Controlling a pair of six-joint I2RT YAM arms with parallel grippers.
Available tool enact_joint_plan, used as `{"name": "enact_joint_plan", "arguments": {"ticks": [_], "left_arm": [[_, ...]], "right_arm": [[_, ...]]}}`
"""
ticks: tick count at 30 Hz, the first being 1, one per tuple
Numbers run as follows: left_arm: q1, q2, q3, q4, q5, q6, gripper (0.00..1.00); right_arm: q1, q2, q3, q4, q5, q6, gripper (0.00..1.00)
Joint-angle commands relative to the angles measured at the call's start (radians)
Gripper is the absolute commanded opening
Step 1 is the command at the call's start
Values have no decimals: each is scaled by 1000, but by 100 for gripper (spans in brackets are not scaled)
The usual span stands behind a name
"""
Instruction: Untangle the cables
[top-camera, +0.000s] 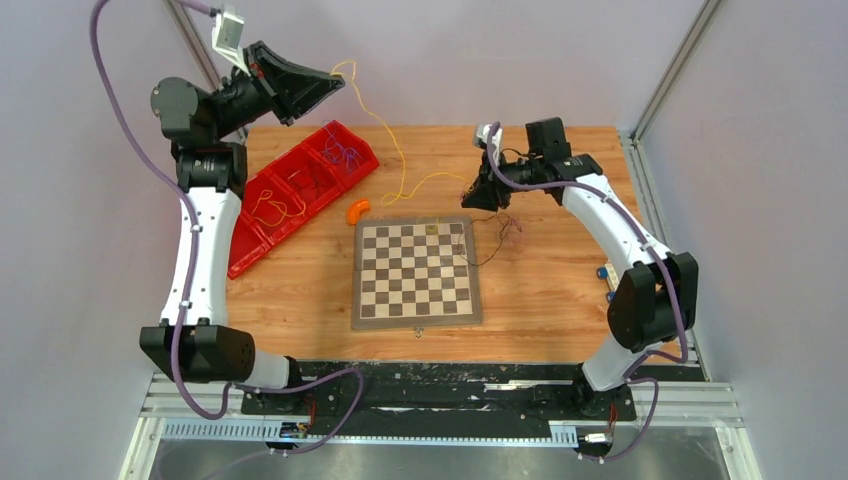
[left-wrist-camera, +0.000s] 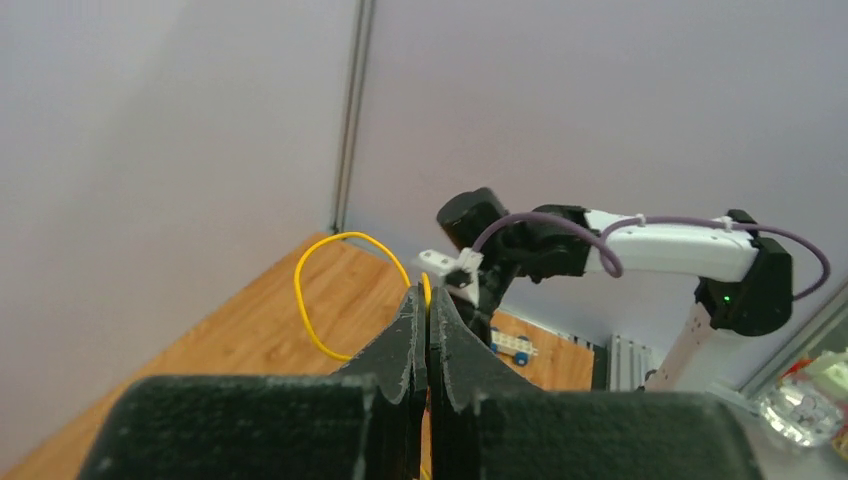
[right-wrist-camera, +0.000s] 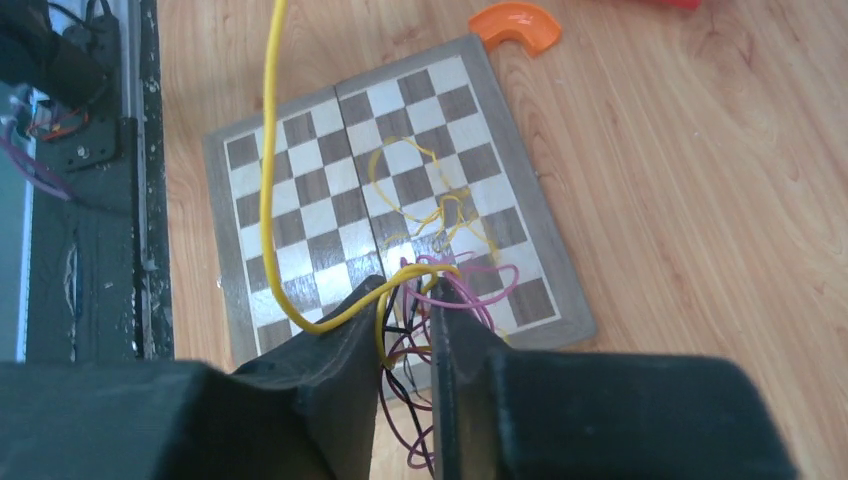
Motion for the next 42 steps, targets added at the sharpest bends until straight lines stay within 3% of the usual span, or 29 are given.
{"name": "enact_joint_plan", "arguments": {"ticks": [1,2,3,4,5,7,9,10,11,13,15,17,22,26,32,38,42], "left_arm": [[88,-123,-171,-262,-29,225,0],[101,-144,-197,-482,-48,316,0],[124,-181,-243,-579,-94,527,0],[133,-196,-269,-755,-113,638,0],[148,-218,-315,-839,-157,832,0],[153,-228,-379,-1027,-251,1082,0],[154,-214,-437,-1134,-346,1236,2],[155,-203,-442,-1186,-355,1268,20],[157,-180,-433,-1216,-308,1328,45],[151,-157,-381,-1300,-119,1404,71],[111,-160,-355,-1261,22,1364,80],[24,-167,-338,-1164,58,1320,82],[-211,-141,-338,-954,60,1245,78],[-309,-87,-341,-831,63,1204,72],[-402,-47,-324,-847,68,1200,74],[-456,-88,-463,-638,23,986,74],[-481,-106,-529,-526,-55,926,76]], "right_arm": [[6,-110,-98,9,-30,-112,16],[12,-135,-121,18,-22,-126,11],[18,-167,-146,31,-14,-133,8],[28,-188,-166,46,-7,-140,7],[37,-207,-181,61,-3,-144,6],[59,-230,-201,82,-3,-146,4],[80,-238,-206,85,-7,-147,2],[92,-237,-206,85,-12,-146,1],[101,-236,-204,86,-19,-143,0],[119,-228,-197,84,-35,-135,0],[135,-213,-182,80,-55,-128,0],[154,-196,-164,67,-65,-129,0],[196,-157,-111,45,-70,-131,1],[224,-149,-102,42,-55,-123,1],[237,-136,-82,42,-7,-51,2],[239,-85,-26,51,85,104,3],[238,-90,-37,59,10,95,7]]}}
